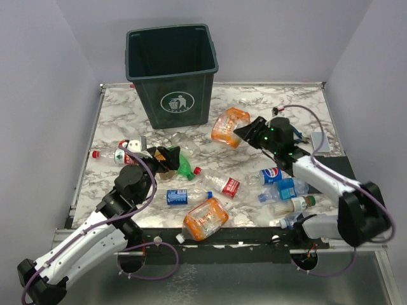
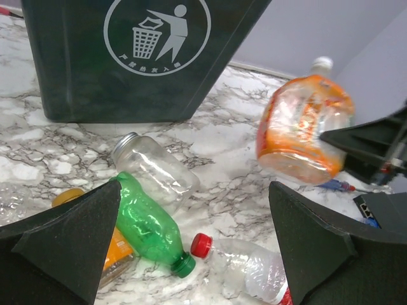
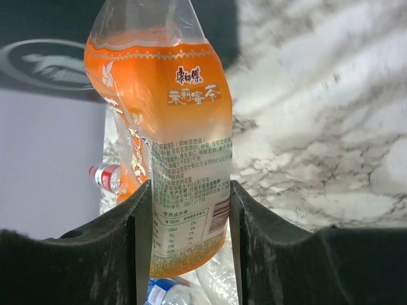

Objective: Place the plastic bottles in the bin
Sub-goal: Pick up the plastic bottle at the center of the board.

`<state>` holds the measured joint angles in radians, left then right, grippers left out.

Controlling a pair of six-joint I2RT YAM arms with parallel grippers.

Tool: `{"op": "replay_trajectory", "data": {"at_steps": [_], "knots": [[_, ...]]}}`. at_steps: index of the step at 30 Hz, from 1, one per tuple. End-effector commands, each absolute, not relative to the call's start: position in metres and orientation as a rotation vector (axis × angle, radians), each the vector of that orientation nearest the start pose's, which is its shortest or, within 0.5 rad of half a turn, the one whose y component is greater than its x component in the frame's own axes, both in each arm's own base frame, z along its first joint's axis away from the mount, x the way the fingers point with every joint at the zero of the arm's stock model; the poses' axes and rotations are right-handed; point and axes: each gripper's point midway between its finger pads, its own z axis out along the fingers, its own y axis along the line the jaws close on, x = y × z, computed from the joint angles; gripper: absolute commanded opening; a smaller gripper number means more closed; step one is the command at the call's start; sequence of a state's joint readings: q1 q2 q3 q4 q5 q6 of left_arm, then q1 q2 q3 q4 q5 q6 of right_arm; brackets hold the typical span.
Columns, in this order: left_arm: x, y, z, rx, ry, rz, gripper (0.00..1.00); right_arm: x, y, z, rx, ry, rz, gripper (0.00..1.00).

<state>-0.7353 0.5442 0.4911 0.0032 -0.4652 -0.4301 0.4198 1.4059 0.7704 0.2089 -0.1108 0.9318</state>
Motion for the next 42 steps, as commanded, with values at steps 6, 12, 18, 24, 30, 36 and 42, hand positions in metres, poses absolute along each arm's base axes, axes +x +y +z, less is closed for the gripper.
{"op": "replay_trajectory", "data": {"at_steps": [6,12,18,24,30,36,42], "knots": [[0.254,-0.191,0.304,-0.018,1.498,-0.778,0.99,0.275,0.199,0.238,-0.303,1.792,0.823,0.31],[0.262,-0.287,0.342,0.264,1.624,-1.056,0.99,0.230,0.199,0.261,-0.443,1.654,0.902,0.30],[0.270,-0.317,0.403,0.266,1.490,-1.230,0.99,0.219,0.201,0.267,-0.453,1.612,0.951,0.29],[0.278,-0.337,0.406,0.303,1.517,-1.299,0.99,0.215,0.202,0.272,-0.466,1.589,0.965,0.28],[0.281,-0.353,0.392,0.326,1.577,-1.360,0.98,0.214,0.201,0.272,-0.465,1.586,0.963,0.28],[0.277,-0.364,0.389,0.374,1.597,-1.419,0.85,0.216,0.201,0.270,-0.462,1.596,0.960,0.28],[0.273,-0.364,0.388,0.396,1.590,-1.419,0.67,0.217,0.203,0.266,-0.466,1.613,0.968,0.28]]}}
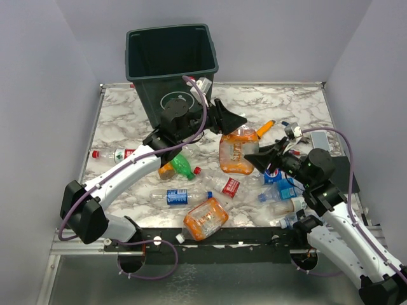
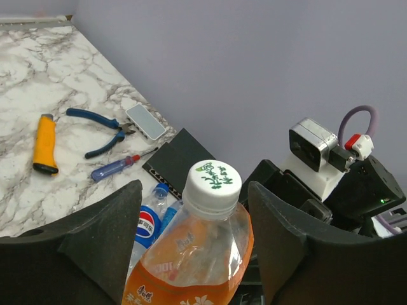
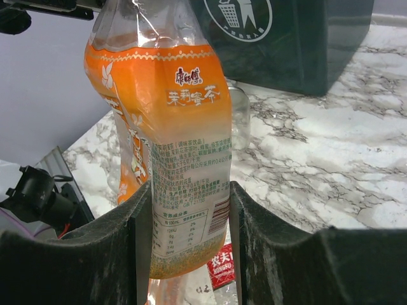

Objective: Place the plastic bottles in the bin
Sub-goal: Pick up the plastic bottle at the center of the board.

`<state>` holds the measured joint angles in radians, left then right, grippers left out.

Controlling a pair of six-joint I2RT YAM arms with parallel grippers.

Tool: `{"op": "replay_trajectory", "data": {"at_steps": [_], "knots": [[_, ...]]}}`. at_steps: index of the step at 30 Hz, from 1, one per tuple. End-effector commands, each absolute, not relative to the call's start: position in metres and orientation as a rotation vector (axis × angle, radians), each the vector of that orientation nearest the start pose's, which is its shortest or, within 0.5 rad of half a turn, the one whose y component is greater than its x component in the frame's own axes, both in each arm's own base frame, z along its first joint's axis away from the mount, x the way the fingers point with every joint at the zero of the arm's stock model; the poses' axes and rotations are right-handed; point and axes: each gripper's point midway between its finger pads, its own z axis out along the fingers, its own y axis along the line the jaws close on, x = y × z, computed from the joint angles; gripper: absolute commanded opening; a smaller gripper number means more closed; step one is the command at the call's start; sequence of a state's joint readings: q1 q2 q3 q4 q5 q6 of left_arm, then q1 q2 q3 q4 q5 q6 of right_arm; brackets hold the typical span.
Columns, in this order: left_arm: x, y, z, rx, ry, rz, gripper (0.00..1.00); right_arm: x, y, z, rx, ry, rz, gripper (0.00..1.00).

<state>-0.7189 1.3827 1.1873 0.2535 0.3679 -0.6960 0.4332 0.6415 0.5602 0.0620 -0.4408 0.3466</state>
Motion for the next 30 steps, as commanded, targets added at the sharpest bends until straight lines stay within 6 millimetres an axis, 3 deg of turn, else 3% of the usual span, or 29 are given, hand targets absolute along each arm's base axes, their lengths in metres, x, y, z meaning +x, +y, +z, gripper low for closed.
{"op": "replay_trajectory", "data": {"at_steps": [1,11,12,15,16,19,21,24,30], "knots": [[0.273,-0.364,0.387,0.399,1.593,-1.420,0.62,0.217,0.204,0.266,-0.466,1.616,0.970,0.28],[0.271,-0.372,0.379,0.435,1.616,-1.448,0.32,0.219,0.205,0.264,-0.465,1.629,0.971,0.28],[0.270,-0.372,0.378,0.441,1.617,-1.450,0.27,0.218,0.205,0.264,-0.465,1.629,0.971,0.28],[0.267,-0.373,0.377,0.483,1.605,-1.442,0.00,0.218,0.207,0.268,-0.463,1.628,0.989,0.31],[0.267,-0.372,0.377,0.490,1.604,-1.430,0.00,0.218,0.208,0.271,-0.461,1.631,0.998,0.36],[0.266,-0.368,0.381,0.503,1.590,-1.404,0.00,0.218,0.212,0.271,-0.466,1.694,1.023,0.70],[0.265,-0.365,0.385,0.510,1.575,-1.388,0.00,0.218,0.214,0.276,-0.469,1.723,1.037,0.84],[0.259,-0.362,0.388,0.545,1.558,-1.384,0.00,0.216,0.215,0.285,-0.479,1.711,1.046,0.91],[0.227,-0.357,0.403,0.657,1.465,-1.487,0.00,0.204,0.222,0.298,-0.560,1.657,1.108,0.92]]}}
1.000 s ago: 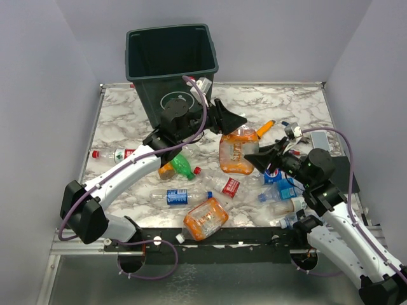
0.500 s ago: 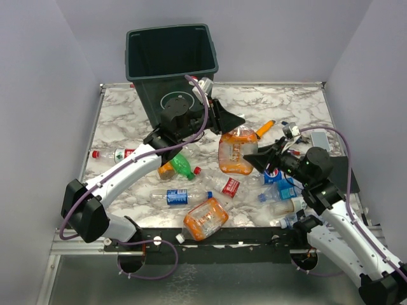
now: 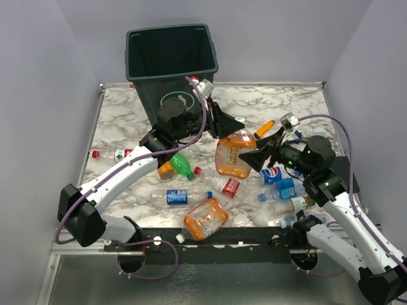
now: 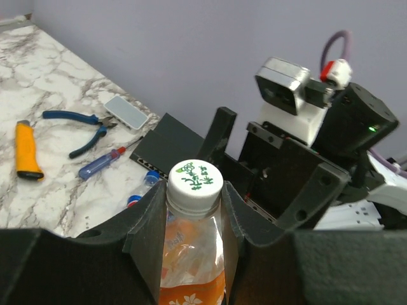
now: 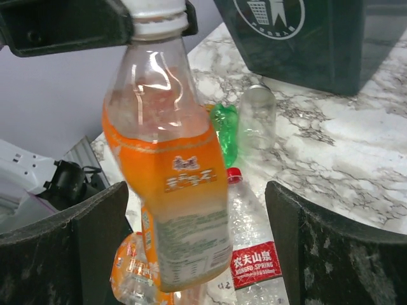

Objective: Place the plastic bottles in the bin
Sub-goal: Pick up the plastic bottle at the center of the board.

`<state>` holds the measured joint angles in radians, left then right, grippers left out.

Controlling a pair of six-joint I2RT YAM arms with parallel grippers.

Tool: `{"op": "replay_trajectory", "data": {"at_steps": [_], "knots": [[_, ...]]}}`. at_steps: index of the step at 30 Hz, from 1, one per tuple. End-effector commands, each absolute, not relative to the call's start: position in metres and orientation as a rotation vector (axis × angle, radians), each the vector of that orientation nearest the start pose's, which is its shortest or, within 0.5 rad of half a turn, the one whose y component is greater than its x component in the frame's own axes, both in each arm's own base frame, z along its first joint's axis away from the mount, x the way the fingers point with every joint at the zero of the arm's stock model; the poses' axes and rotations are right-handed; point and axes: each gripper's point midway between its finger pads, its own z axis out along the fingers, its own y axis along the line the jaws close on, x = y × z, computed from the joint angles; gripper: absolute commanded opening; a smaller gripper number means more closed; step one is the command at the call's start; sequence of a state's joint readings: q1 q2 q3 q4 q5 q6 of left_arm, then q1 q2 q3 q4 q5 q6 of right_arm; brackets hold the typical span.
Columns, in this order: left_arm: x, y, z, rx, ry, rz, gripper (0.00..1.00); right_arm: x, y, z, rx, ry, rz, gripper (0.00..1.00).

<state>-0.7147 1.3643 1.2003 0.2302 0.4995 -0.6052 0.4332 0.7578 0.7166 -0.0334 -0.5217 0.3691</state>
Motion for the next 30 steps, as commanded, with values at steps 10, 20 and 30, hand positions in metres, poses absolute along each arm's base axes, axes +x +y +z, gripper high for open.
{"op": "replay_trajectory", "data": {"at_steps": [10,20,30], "knots": [[0.215,-0.358,0.418,0.629,1.407,-1.618,0.02,0.187,0.236,0.316,-0.625,1.527,1.266,0.52],[0.215,-0.362,0.419,0.624,1.424,-1.649,0.63,0.188,0.236,0.313,-0.637,1.521,1.255,0.32],[0.224,-0.376,0.413,0.608,1.471,-1.682,0.56,0.190,0.238,0.307,-0.664,1.545,1.253,0.30]]}}
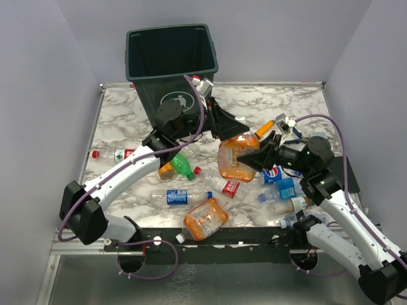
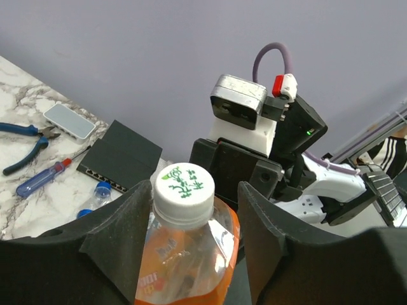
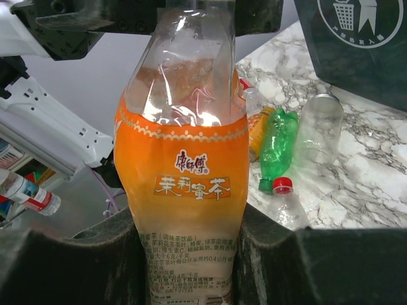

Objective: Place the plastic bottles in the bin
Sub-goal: Pick up the plastic bottle at the center of the board.

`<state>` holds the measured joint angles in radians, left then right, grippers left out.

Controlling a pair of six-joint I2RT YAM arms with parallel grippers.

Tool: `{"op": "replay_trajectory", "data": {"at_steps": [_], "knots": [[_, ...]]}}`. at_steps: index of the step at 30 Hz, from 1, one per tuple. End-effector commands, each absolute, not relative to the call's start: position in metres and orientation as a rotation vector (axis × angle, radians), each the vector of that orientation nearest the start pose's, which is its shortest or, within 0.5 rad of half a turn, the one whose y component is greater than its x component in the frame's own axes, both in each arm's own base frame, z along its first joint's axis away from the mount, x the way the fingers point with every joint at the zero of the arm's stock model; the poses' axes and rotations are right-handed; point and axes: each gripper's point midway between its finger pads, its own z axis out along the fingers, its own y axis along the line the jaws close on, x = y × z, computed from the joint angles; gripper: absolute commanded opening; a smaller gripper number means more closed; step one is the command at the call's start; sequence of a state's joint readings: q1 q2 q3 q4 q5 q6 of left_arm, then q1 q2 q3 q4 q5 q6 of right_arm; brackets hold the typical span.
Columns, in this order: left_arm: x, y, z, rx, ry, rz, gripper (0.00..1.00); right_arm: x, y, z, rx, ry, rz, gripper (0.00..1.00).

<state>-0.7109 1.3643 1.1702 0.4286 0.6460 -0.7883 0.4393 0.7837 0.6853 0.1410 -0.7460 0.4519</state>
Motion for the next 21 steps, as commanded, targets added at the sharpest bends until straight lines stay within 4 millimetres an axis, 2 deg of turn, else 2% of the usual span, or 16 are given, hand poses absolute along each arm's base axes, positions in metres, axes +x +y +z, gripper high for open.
{"op": "replay_trajectory", "data": {"at_steps": [1,4,6,7,8,9,10,13,18,21], "knots": [[0.225,-0.377,0.413,0.608,1.473,-1.682,0.52,0.190,0.238,0.307,-0.666,1.545,1.250,0.30],[0.225,-0.379,0.413,0.613,1.474,-1.683,0.32,0.191,0.237,0.308,-0.667,1.549,1.240,0.30],[0.226,-0.379,0.413,0.617,1.471,-1.675,0.14,0.191,0.237,0.308,-0.665,1.556,1.236,0.32],[0.226,-0.378,0.414,0.621,1.465,-1.661,0.04,0.194,0.236,0.308,-0.642,1.569,1.222,0.38],[0.228,-0.376,0.417,0.627,1.457,-1.625,0.00,0.196,0.235,0.308,-0.622,1.585,1.215,0.54],[0.234,-0.374,0.420,0.631,1.455,-1.557,0.00,0.197,0.234,0.310,-0.608,1.598,1.211,0.70],[0.243,-0.370,0.422,0.628,1.462,-1.465,0.00,0.198,0.233,0.313,-0.596,1.606,1.206,0.81],[0.275,-0.351,0.444,0.549,1.445,-1.205,0.00,0.193,0.227,0.329,-0.576,1.601,1.186,0.99],[0.332,-0.301,0.499,0.273,1.348,-0.834,0.00,0.180,0.212,0.372,-0.545,1.516,1.134,1.00],[0.361,-0.265,0.535,0.112,1.258,-0.627,0.00,0.170,0.201,0.396,-0.509,1.455,1.108,1.00]]}}
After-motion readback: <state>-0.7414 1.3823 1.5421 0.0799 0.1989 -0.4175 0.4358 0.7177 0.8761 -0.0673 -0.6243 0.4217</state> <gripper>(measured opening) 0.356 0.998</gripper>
